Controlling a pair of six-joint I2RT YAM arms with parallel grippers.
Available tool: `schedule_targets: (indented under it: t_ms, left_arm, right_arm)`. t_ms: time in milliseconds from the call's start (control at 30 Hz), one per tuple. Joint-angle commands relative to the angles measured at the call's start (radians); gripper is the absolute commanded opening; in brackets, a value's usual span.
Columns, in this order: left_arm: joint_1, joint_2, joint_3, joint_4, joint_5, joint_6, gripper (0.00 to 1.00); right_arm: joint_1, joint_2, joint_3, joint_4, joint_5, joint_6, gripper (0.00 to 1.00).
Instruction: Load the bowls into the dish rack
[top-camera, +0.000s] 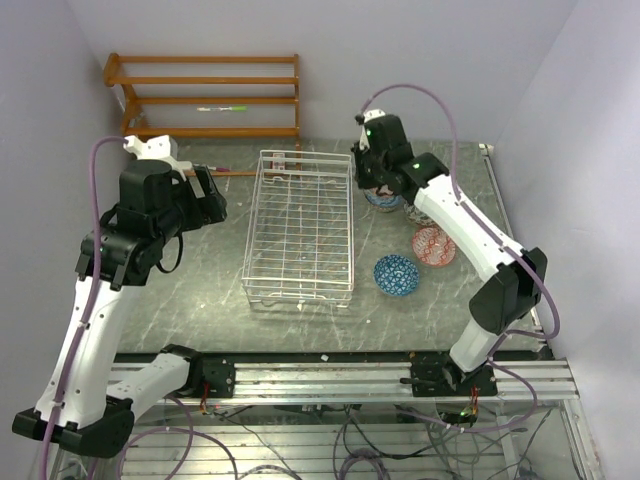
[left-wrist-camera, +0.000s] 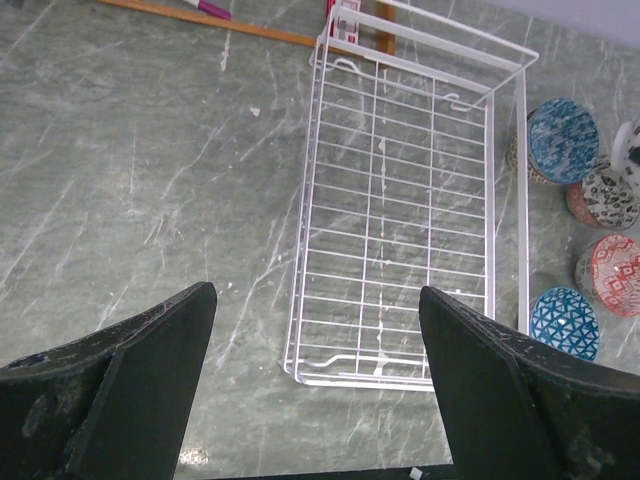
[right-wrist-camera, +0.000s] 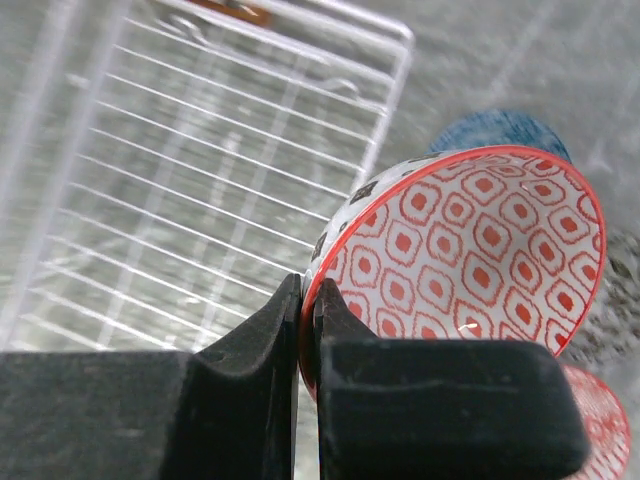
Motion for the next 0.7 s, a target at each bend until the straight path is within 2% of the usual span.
schedule_targets:
  t_ms: [0,133,300,467,667]
  left_arm:
    - [-0.003,-0.001,0.06,-0.019,-0.02,0.019,0.94]
    - [-0.004,-0.003,0.07,-0.015,-0.009,0.013,0.94]
    - [-0.004,-0.012,0.083,-0.02,-0.009,0.004,0.94]
    - [-0.003,-0.025,0.101,-0.029,-0.022,0.004,0.94]
    - [-0.004,-0.031,0.133,-0.046,-0.034,0.003,0.95]
  right_arm:
    - [0.002,0.013,0.188,-0.035,-0.262,0.025,0.0]
    - [0.002,0.039,0.25,0.113,-0.494,0.147,0.0]
    - [0.01,0.054,0.13,0.447,-0.69,0.358,0.0]
    - [0.035,0.12,0.038,0.703,-0.771,0.52,0.0]
    - [0.076,0.254,0.029,0.897,-0.806,0.659,0.0]
